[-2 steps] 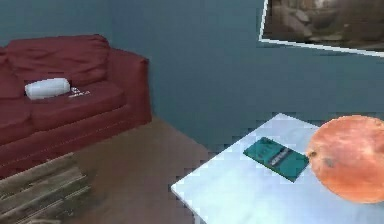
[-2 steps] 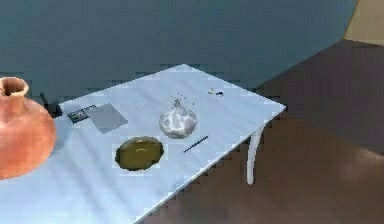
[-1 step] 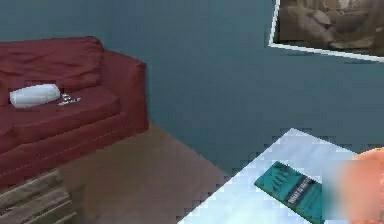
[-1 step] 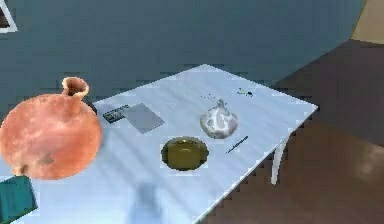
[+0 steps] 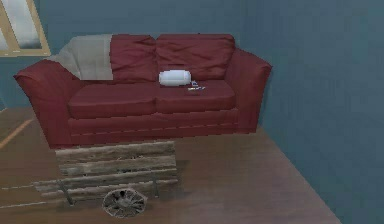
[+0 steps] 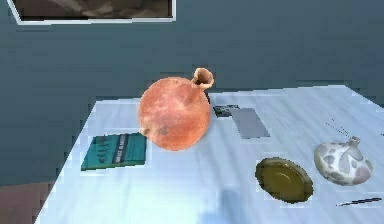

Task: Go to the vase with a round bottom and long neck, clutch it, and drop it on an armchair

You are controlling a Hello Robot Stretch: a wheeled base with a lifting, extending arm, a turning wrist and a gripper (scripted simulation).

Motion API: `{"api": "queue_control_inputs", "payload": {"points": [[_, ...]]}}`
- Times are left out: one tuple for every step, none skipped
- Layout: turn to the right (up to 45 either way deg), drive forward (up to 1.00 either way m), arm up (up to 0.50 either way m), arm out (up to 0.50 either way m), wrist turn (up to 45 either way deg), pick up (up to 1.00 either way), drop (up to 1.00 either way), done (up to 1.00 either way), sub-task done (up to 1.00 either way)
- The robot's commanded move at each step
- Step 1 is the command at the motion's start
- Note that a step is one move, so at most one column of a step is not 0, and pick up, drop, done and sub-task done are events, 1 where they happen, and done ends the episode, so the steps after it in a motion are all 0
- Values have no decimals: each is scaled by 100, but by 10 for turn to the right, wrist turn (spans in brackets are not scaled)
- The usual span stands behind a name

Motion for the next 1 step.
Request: {"api": "queue_control_inputs", "payload": {"points": [[0,0,50,0,0,0,0,0,0]]}}
